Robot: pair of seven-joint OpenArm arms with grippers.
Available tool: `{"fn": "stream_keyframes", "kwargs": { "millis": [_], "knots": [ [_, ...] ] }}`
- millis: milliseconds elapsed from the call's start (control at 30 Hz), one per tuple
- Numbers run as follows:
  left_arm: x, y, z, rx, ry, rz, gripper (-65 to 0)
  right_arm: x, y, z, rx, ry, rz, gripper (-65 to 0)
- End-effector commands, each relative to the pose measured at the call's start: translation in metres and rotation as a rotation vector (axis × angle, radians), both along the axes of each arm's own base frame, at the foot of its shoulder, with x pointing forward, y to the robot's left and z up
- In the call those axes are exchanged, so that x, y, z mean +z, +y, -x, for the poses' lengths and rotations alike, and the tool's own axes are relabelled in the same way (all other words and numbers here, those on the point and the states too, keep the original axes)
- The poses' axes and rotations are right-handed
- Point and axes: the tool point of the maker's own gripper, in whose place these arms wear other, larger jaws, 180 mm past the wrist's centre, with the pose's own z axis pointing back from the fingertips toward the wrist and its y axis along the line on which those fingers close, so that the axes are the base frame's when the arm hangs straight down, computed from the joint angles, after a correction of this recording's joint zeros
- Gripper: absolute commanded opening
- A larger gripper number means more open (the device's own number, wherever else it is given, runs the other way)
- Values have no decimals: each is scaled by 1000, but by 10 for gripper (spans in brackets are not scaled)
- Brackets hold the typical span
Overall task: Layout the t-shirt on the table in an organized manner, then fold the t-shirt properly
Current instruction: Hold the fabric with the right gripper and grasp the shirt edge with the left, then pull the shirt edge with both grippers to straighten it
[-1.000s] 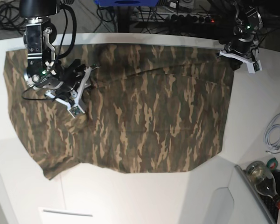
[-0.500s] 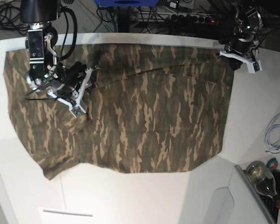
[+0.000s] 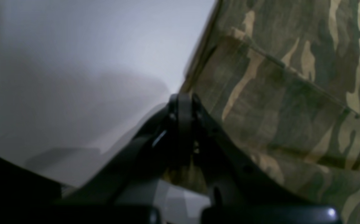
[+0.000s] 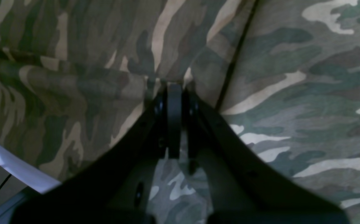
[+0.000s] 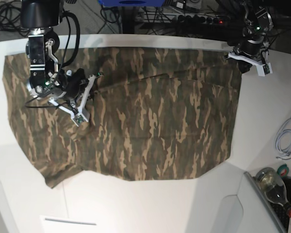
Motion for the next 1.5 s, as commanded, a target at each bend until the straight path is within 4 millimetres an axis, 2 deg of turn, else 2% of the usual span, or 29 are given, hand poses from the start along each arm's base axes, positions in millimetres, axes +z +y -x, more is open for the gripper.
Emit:
{"fn": "stream_keyframes", "kwargs": {
  "millis": [0,167,400,633,667,833,933,1267,1467],
  "knots": [
    [7,6,-4,-2,-26,-18,-650,11,-1,-13,-7,-48,-9,-638],
    [14,6,-8,-3,-45,-23,-650,8,1,-7,-2,-32,-10,-638],
    [44,5,-28,-45,-117,-76,-650,7,1,-6,-1,-30,-10,-636],
    [50,2,-46,-109,-71,-81,-650,7,2,-6,1,-30,-10,-630],
    [48,-1,-48,-123,-59,-77,-642,7,2,-6,1,-29,-9,-633],
    [53,-13,-65,-217,-58,-97,-403,7,2,-6,1,-29,-9,-635],
    [51,-12,-70,-211,-61,-90,-319,7,2,-5,3,-28,-9,-635],
    [28,-8,-84,-183,-26,-40,-314,7,2,-5,3,-28,-9,-635],
    [15,-7,-84,-167,1,-13,-316,7,2,-5,3,-28,-9,-635]
  ]
}}
